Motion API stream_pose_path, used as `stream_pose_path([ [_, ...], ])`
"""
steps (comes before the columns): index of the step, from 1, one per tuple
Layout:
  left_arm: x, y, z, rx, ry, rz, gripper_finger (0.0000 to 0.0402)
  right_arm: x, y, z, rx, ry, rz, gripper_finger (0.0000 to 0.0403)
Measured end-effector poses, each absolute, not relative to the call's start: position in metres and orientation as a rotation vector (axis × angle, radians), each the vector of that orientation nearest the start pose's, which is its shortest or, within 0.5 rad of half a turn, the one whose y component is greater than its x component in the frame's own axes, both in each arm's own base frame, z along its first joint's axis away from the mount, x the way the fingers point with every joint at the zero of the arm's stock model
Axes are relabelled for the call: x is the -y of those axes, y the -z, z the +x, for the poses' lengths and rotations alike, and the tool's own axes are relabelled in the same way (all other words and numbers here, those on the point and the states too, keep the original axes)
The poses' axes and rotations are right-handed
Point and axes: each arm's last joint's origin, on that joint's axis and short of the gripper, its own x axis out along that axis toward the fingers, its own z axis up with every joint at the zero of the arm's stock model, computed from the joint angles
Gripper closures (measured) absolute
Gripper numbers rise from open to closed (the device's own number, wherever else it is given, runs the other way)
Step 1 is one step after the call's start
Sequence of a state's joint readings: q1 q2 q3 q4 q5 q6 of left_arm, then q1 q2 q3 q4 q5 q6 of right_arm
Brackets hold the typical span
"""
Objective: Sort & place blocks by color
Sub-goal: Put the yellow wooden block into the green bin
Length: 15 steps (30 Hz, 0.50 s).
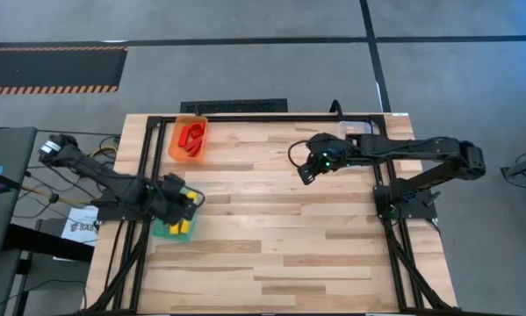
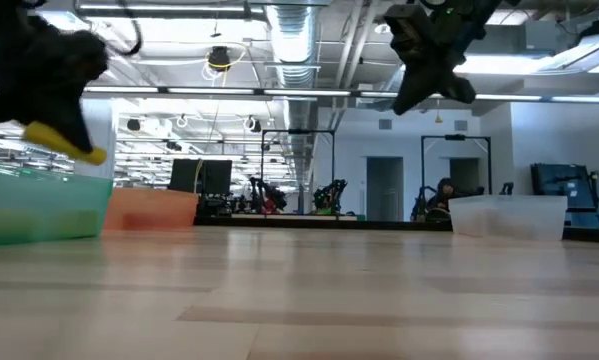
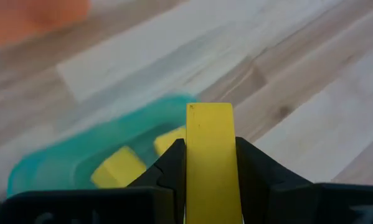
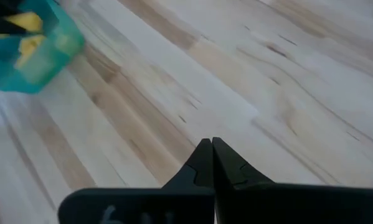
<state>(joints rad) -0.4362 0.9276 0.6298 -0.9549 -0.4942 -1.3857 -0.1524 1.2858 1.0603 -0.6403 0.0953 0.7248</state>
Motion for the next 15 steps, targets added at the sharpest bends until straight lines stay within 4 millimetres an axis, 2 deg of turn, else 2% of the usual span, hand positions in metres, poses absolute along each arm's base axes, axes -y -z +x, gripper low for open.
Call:
stream_pose_path([
  [8,0.052,-0.178,0.122,-0.87,-0.872,-0.756,0.0331,0.042,-0.29,0.259,-0.71,0.525,0.728,0.0397],
  [15,0.048,-0.175,0.125,-0.839,-0.933,-0.797,0.0331,0.042,-0.291,0.26,-0.694,0.516,0.736,0.04],
])
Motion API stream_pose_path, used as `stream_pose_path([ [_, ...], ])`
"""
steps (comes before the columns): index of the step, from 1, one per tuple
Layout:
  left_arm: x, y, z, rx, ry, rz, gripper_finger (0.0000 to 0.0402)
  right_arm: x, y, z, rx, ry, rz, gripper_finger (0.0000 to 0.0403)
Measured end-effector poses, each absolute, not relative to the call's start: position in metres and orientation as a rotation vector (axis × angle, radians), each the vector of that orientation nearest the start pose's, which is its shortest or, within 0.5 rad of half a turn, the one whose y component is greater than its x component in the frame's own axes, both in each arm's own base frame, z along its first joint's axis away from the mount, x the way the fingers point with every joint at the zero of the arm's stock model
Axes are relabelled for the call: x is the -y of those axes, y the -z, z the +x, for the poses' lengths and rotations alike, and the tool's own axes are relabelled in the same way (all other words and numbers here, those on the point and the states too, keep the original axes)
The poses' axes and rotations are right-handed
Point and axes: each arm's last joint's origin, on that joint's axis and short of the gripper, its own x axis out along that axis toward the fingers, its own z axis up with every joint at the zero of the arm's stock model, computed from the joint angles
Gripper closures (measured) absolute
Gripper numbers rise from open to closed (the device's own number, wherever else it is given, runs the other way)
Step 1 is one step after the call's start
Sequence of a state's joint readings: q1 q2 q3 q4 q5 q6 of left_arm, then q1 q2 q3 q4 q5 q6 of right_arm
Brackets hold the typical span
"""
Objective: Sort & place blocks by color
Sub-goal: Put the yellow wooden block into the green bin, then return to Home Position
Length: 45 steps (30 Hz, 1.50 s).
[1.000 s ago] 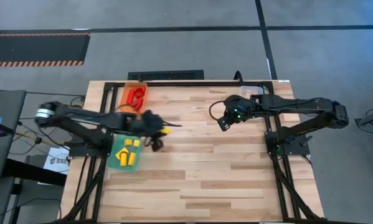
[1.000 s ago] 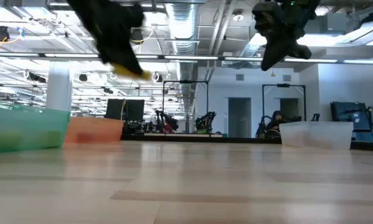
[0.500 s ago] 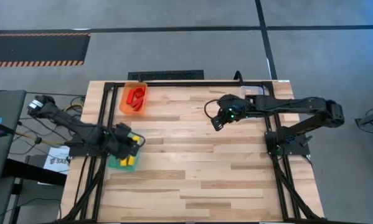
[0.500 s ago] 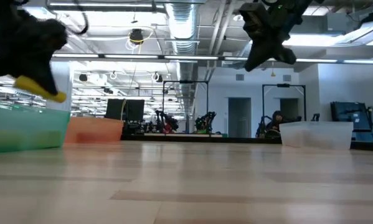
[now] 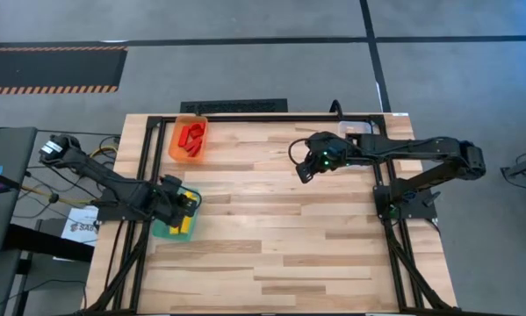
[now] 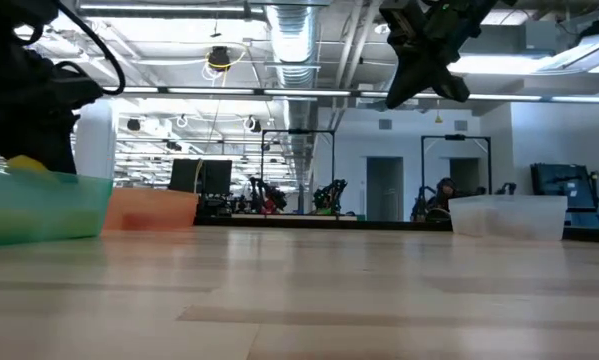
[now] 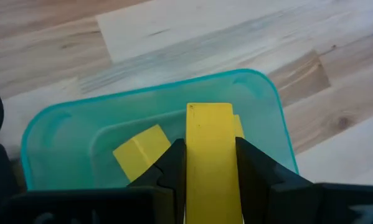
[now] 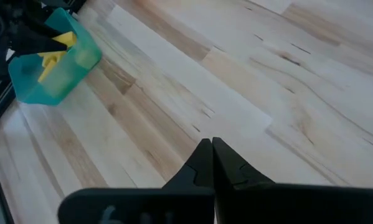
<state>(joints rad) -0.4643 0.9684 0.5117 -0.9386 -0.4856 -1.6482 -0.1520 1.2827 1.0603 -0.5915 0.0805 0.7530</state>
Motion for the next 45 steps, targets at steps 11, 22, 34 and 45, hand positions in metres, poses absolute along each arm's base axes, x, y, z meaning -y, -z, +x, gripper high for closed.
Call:
stream_pose_path([
  [11,0.041,-0.174,0.127,-0.926,-0.921,-0.814,0.0135,0.042,-0.291,0.26,-0.696,0.512,0.736,0.04],
  [22,0.027,-0.237,0.144,-0.793,-0.9,-0.525,0.0105,0.042,-0.292,0.259,-0.698,0.504,0.719,0.04],
  [34,0.005,-0.349,0.164,-0.385,-0.477,-0.149,0.0193,0.034,-0.336,0.219,-0.54,0.364,0.532,0.04],
  [45,-0.018,-0.355,0.093,-0.137,-0.491,-0.201,0.0385,0.017,-0.374,0.144,-0.337,0.304,0.364,0.04],
])
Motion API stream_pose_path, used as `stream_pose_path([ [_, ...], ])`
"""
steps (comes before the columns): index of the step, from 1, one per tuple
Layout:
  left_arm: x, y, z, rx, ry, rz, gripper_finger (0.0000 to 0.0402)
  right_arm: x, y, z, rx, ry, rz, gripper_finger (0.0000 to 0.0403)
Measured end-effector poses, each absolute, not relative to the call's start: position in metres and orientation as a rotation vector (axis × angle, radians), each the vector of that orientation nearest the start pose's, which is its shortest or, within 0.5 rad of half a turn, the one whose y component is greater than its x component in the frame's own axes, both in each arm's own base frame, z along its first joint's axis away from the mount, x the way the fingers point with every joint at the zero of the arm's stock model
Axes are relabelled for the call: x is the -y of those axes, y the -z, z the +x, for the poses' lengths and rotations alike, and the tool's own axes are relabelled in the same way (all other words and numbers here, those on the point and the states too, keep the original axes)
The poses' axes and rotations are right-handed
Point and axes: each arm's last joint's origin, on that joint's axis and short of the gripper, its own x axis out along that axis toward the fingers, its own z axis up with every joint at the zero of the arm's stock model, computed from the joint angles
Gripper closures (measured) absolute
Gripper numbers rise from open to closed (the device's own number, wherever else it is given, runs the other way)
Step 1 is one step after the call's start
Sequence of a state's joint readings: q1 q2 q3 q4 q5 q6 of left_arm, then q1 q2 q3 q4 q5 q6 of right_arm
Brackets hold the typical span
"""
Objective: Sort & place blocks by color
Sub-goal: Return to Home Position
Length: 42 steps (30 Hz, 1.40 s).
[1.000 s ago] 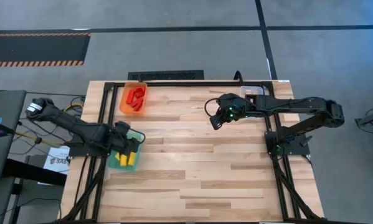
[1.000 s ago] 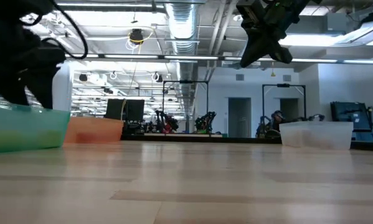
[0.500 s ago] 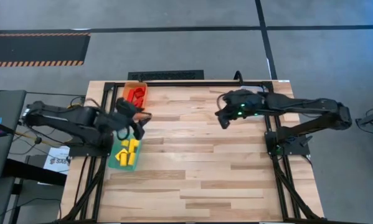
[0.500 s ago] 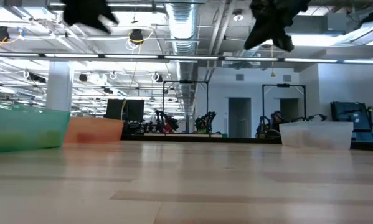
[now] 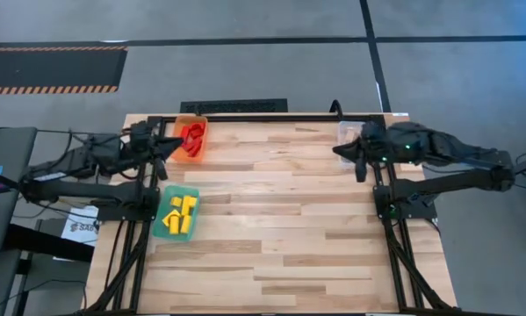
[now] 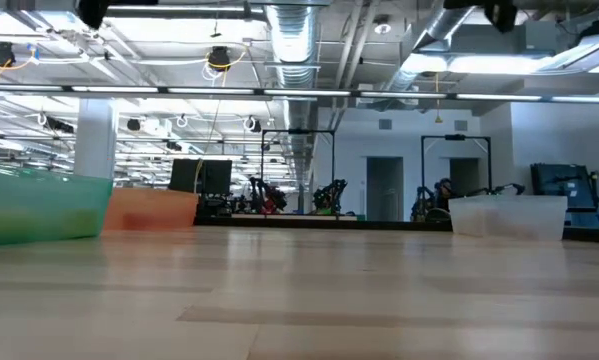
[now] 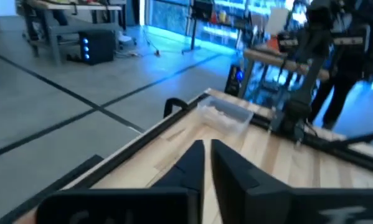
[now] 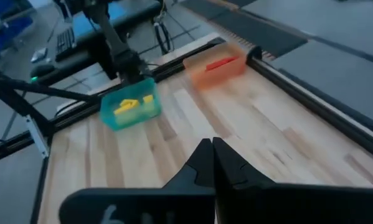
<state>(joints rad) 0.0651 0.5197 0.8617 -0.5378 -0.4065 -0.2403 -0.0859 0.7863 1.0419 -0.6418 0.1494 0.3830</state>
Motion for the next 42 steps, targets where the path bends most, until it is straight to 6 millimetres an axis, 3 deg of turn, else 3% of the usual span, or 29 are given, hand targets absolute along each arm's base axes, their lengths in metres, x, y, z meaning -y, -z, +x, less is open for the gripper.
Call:
stream_pose_path([
  [5,-0.018,-0.317,0.091,-0.079,-0.488,-0.285,0.0393,0.016,-0.352,0.122,-0.23,0.319,0.367,0.0397],
  [9,-0.017,-0.288,0.097,0.009,-0.431,-0.311,0.04,0.016,-0.327,0.116,-0.08,0.296,0.392,0.0398],
  [14,-0.016,-0.267,0.101,0.118,-0.332,-0.321,0.0401,0.015,-0.294,0.112,0.048,0.263,0.45,0.04],
  [21,-0.018,-0.256,0.096,0.156,-0.272,-0.358,0.0401,0.013,-0.262,0.105,0.058,0.214,0.525,0.04],
  [28,-0.02,-0.26,0.085,0.225,-0.308,-0.355,0.0401,0.012,-0.248,0.091,0.111,0.199,0.517,0.0399],
  [37,-0.02,-0.255,0.085,0.172,-0.304,-0.366,0.0401,0.012,-0.212,0.086,0.177,0.211,0.522,0.04],
  [42,-0.021,-0.231,0.094,0.146,-0.281,-0.407,0.0401,0.013,-0.192,0.092,0.221,0.197,0.551,0.04],
])
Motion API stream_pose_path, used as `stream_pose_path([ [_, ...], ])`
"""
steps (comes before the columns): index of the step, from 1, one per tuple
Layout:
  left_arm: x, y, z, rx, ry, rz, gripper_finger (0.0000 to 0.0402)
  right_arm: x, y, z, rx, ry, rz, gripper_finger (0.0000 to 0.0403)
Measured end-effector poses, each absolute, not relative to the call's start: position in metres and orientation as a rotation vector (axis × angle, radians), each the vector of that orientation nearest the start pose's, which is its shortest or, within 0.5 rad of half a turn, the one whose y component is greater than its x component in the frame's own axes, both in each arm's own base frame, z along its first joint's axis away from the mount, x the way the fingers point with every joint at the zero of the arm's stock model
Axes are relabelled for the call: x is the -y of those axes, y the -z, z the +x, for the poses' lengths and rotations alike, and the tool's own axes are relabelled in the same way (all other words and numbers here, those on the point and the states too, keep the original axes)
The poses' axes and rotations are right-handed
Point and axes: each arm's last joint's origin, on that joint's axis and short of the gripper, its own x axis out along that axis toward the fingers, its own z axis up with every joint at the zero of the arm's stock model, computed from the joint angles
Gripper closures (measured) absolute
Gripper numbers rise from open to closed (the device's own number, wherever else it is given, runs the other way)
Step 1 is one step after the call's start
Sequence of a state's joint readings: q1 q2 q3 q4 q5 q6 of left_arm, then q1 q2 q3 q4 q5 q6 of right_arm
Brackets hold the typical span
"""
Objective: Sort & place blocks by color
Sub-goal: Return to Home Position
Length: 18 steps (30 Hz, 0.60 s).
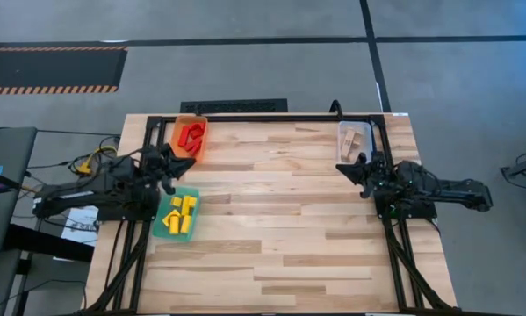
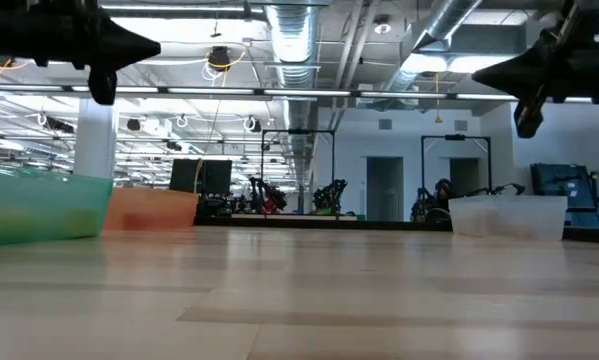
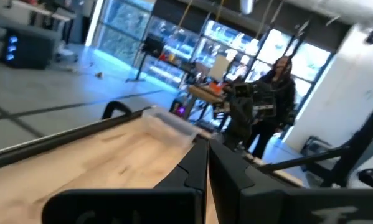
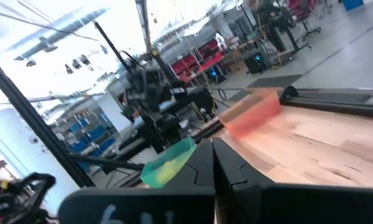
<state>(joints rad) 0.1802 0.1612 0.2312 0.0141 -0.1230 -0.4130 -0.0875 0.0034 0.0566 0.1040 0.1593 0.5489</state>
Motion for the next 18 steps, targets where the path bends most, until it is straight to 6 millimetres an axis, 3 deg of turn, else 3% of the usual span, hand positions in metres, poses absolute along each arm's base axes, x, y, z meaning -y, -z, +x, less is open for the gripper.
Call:
stream_pose_path([
  [6,-0.02,-0.21,0.1,0.199,-0.215,-0.389,0.0401,0.013,-0.173,0.096,0.122,0.216,0.51,0.04],
  [10,-0.02,-0.193,0.103,0.143,-0.195,-0.369,0.0401,0.012,-0.173,0.096,0.106,0.215,0.493,0.04],
  [18,-0.018,-0.181,0.105,0.103,-0.145,-0.342,0.0401,0.011,-0.177,0.096,0.135,0.16,0.382,0.0401],
])
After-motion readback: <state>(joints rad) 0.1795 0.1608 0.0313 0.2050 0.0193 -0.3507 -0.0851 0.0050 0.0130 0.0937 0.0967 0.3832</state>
